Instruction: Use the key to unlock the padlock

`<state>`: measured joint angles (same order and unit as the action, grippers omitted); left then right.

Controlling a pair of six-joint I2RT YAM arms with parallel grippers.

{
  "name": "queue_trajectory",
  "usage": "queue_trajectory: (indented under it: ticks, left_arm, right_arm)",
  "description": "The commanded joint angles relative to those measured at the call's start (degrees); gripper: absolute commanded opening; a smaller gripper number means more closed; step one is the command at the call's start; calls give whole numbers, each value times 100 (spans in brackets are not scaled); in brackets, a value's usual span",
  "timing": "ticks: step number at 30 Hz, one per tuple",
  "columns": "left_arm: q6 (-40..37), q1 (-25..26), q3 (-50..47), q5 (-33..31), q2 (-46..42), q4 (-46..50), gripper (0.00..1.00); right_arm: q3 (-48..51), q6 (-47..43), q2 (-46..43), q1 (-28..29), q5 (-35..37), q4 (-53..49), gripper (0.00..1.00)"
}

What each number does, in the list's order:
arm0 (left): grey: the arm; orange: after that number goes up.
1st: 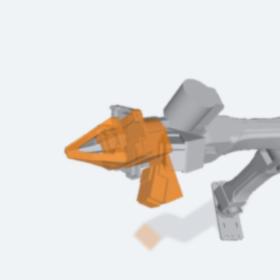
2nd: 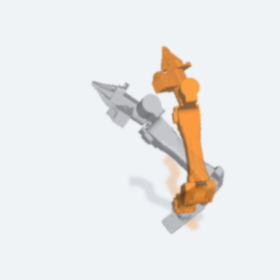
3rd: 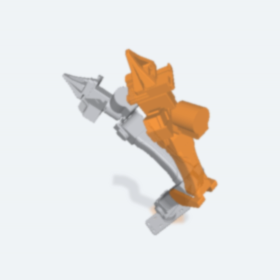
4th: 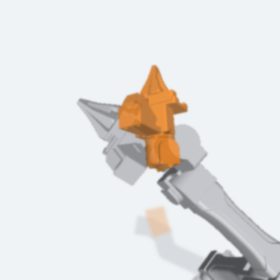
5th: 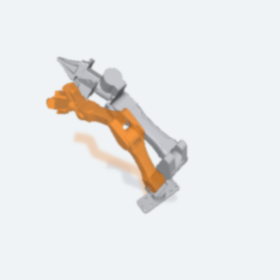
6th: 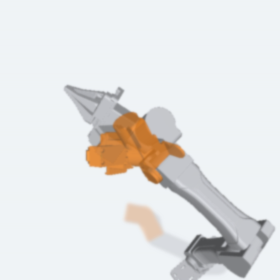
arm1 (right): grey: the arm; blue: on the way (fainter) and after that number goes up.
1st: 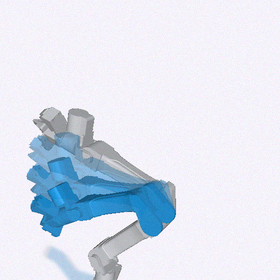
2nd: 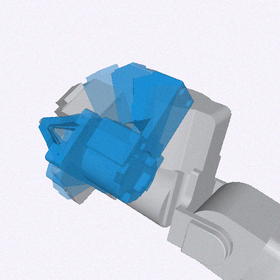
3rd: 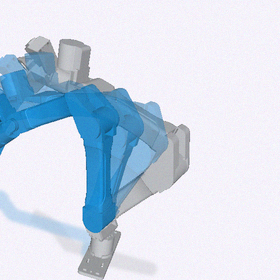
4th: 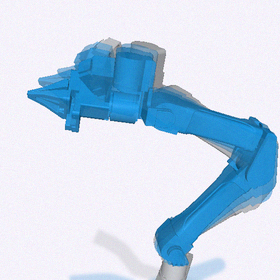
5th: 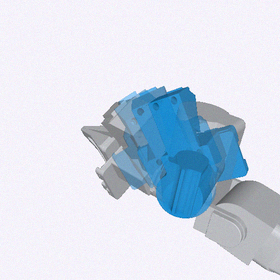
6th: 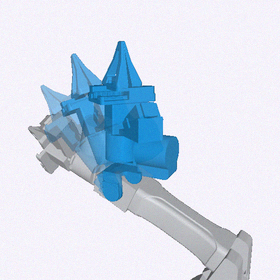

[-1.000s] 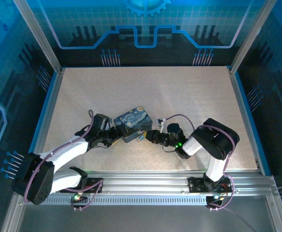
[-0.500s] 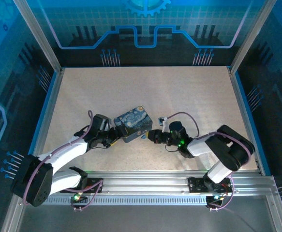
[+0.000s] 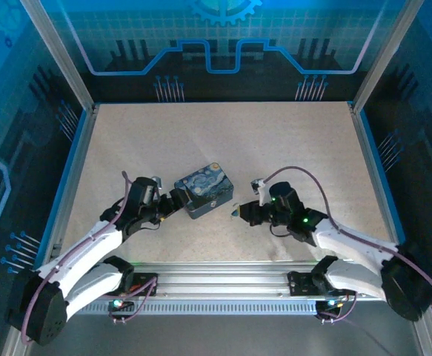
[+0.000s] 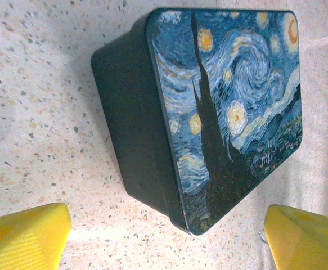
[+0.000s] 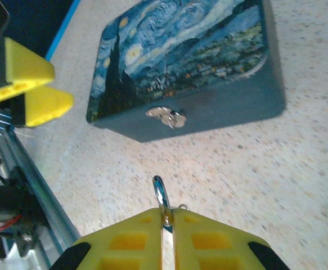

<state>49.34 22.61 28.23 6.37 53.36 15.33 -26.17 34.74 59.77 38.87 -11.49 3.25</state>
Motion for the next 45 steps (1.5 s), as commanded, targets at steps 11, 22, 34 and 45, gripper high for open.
queue_trajectory:
  ticks: [11, 22, 34, 45]
  left_arm:
    - [-159, 6, -53, -201, 7, 86, 91]
    - [-101, 6, -98, -109, 122, -3, 91]
    - [-182, 6, 13, -167, 56, 60, 92]
    - [-1002, -228, 884, -1007, -282, 787, 99]
  right_arm:
    - [-68, -498, -1200, -11, 693, -3045, 15]
    - [283, -433, -1237, -334, 333, -2603, 15]
    - [222, -503, -1107, -899, 76, -2374, 21]
    - [-389, -940, -962, -1814, -37, -2451, 49]
